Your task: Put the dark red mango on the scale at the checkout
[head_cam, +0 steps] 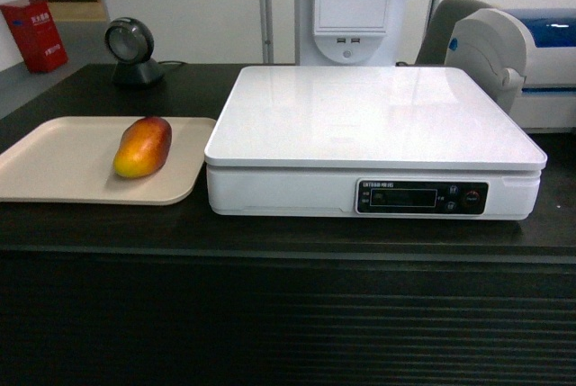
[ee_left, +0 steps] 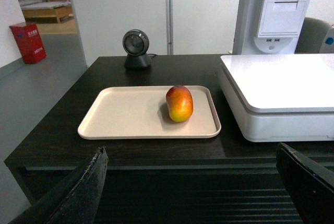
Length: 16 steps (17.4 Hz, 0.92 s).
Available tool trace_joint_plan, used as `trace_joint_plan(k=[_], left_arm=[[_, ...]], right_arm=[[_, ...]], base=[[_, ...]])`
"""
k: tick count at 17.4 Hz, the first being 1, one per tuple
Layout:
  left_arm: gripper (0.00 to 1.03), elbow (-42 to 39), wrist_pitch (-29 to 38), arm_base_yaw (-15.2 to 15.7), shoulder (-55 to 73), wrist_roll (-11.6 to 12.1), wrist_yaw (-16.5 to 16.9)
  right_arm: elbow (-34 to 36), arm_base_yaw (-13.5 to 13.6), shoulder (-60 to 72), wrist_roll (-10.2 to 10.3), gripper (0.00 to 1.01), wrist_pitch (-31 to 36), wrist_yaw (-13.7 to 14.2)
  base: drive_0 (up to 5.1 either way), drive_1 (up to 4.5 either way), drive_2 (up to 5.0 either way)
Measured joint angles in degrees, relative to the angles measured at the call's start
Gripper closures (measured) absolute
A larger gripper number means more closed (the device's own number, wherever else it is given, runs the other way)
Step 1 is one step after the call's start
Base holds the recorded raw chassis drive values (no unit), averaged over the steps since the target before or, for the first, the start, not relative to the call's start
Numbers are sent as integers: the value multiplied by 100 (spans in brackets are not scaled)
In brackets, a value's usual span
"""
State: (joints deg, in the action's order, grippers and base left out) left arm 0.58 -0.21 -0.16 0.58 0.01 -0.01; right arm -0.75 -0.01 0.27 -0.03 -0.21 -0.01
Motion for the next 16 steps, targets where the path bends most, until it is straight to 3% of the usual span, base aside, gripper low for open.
trace_joint_plan(k=[5,6,7,8,9,10,12,16], left_arm=[[5,0,0,0,0,0,0],[5,48,-208,-81,44,-68,-232],[5,369,-748,-820,688,-420,-1600],[5,643,-431,-1515,1366,-570,-2640],[5,772,-136,-1766,1617,-581,-3272],[5,837,42,-1825,1731,-560,-3403],[5,984,396,-1777,2061,-481,-3344],[5,1145,1405,-1150,3147,-210,-2402]], right_arm=[[0,0,0,0,3,0,0],[0,0,0,0,3,0,0],[0,0,0,2,3,-2,9],[0,0,0,0,3,2,-2],[0,0,0,0,3,0,0],[0,0,0,0,3,0,0],[0,0,0,0,3,0,0],[0,0,0,0,3,0,0]], base=[[0,0,0],[0,0,0],[0,0,0],[0,0,0],[0,0,0],[0,0,0],[0,0,0],[0,0,0]])
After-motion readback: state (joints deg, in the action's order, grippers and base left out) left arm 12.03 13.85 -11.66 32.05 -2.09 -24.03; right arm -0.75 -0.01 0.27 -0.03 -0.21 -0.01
